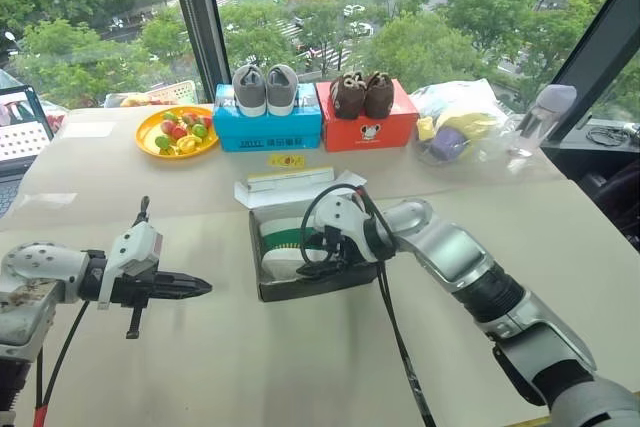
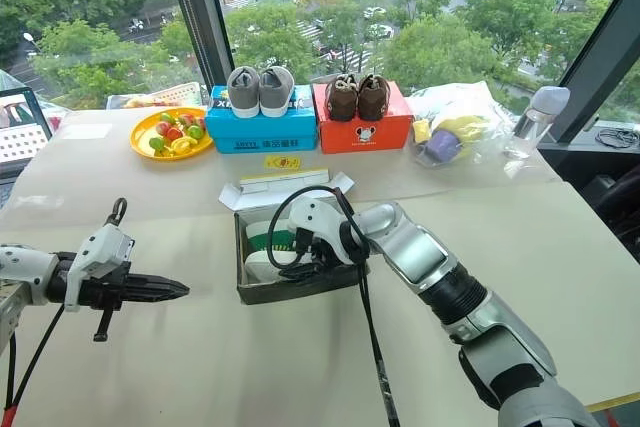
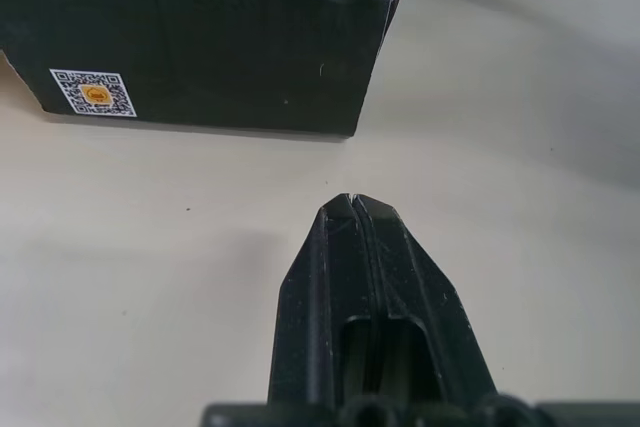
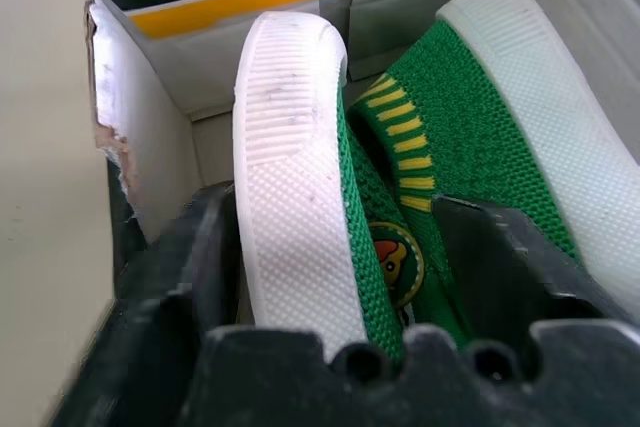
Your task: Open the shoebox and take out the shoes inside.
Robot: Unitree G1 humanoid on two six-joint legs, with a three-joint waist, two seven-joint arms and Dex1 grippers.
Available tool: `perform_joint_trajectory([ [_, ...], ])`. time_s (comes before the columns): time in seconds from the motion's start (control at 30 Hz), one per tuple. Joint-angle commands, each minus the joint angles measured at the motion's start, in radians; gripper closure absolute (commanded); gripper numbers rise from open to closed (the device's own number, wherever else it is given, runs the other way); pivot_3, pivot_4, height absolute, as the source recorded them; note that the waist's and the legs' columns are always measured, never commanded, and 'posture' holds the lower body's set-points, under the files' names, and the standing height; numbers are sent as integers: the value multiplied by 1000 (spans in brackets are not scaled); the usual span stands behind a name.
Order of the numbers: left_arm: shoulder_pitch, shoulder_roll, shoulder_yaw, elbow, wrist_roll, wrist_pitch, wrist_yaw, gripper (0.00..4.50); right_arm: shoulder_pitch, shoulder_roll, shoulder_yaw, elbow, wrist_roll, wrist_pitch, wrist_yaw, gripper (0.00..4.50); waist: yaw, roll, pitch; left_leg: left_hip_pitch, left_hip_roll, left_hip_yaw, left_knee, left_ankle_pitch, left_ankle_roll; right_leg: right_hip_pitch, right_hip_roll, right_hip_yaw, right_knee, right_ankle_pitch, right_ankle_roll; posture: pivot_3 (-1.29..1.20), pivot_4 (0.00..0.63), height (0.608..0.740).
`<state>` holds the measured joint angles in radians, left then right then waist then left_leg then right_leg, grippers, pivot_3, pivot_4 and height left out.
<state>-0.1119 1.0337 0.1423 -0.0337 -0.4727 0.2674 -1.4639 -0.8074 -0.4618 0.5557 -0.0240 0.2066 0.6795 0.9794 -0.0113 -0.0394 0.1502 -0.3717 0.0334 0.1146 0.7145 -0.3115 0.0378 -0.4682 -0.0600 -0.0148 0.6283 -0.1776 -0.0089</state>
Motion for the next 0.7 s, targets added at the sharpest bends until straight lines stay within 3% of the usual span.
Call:
perform_joint_trajectory([
  [0.03,-12,1,12,-16,-3,-4,4,4500,10,-4,-5,26,-36,3,0,2669,0,0,0,1,0,0,0,0,0,1,0,0,0,0,0,0,150,731],
  [0.17,-22,-3,6,-7,0,-8,5,4500,-9,0,-16,1,-23,27,13,3803,0,0,0,3,0,0,0,0,0,3,0,0,1,-1,-1,0,150,731],
  [0.33,-37,-9,-3,9,8,-16,4,4500,-16,1,-40,-35,-5,47,21,3803,1,0,0,3,0,-1,0,1,-1,2,0,0,1,0,-1,0,150,731],
  [0.53,-51,-14,-5,22,16,-22,3,4500,-53,31,-257,-160,172,152,5,3803,0,0,0,-1,0,0,0,1,-1,-1,0,0,0,0,-1,0,150,731],
  [0.7,-53,-17,-5,25,21,-25,1,4500,-72,50,-367,-204,252,220,-43,3803,-3,0,0,-3,0,0,-2,1,-1,-3,0,0,0,0,-1,0,150,731],
])
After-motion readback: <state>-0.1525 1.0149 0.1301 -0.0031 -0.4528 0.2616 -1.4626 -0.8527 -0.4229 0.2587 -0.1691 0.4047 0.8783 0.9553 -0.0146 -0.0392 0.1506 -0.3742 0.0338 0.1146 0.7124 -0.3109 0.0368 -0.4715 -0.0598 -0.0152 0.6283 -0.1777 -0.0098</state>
